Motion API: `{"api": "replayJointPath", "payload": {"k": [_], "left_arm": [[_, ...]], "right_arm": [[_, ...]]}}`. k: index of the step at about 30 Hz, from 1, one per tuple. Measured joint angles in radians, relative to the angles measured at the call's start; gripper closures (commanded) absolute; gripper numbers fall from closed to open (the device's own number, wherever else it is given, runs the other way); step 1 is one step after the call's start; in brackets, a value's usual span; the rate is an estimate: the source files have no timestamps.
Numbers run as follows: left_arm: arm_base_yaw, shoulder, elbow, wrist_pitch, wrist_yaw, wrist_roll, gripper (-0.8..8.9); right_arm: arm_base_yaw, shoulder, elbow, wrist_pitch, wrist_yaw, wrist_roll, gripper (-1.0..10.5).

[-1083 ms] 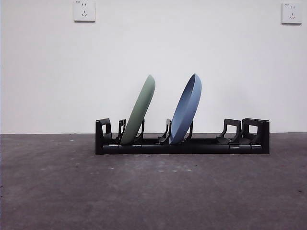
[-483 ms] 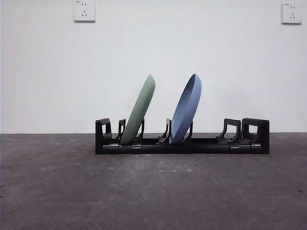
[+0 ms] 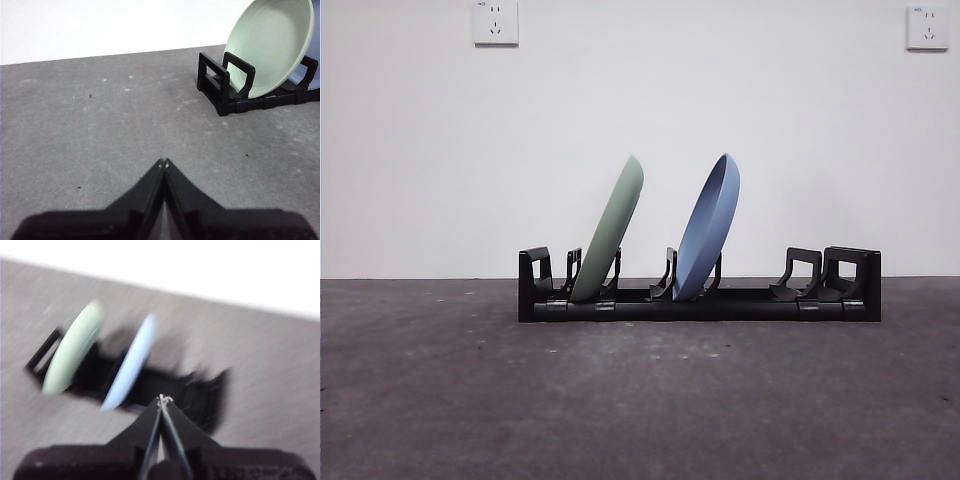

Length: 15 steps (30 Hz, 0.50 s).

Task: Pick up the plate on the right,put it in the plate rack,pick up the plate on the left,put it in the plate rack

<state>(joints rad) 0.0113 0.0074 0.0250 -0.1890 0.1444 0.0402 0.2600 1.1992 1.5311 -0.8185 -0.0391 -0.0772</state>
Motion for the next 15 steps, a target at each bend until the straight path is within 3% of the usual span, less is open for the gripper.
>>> {"api": "replayJointPath", "payload": {"k": [3,8,15], "left_arm": [[0.000,0.001,0.000,0.000,0.000,0.000,8.17],[0.000,0.002,0.000,0.000,0.000,0.000,8.17],[0.000,0.002,0.000,0.000,0.000,0.000,8.17]], "right_arm": [[-0.046,-0.146,0.000,0.005,0.010,-0.026,9.4],[-0.224,-0.322,-0.056,0.029,0.016,-0.029,9.4],[-0.299,-0.562,-0.371,0.301,0.015,-0.034,9.4]]}}
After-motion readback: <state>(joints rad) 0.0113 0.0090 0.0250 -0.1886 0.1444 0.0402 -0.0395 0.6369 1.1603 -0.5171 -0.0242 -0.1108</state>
